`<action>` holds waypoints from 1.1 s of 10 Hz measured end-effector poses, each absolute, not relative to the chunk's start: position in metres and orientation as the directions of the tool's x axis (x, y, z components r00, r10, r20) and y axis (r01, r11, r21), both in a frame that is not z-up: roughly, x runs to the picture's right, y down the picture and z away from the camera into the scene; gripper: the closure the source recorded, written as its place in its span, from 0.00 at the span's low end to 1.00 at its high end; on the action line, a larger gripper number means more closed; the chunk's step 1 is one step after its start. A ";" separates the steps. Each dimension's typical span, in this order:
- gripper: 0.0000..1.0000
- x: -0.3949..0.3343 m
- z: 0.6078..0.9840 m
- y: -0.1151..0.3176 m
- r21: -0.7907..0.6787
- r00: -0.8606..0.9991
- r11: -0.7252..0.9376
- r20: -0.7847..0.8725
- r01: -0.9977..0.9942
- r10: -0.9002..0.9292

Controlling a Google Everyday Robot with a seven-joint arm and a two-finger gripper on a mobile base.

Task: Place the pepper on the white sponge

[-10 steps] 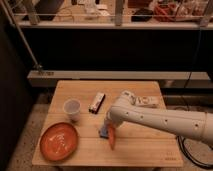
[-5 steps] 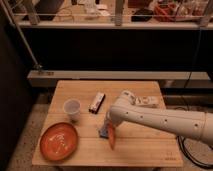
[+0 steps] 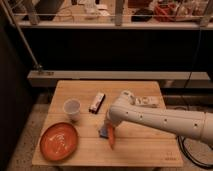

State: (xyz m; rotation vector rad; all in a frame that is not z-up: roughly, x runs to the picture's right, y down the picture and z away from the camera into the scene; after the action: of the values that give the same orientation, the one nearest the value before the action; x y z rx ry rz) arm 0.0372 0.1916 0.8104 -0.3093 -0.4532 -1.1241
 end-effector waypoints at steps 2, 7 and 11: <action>0.66 0.036 0.811 0.191 -0.005 0.348 0.398 0.496 0.917 -0.795; 0.66 0.031 0.810 0.188 0.014 0.321 0.377 0.497 0.926 -0.806; 0.66 0.028 0.810 0.188 0.029 0.300 0.362 0.499 0.932 -0.813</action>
State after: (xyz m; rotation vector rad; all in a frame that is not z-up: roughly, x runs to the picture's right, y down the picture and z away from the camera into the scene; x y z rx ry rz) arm 0.0276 0.1884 0.8104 -0.2890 -0.4752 -1.1791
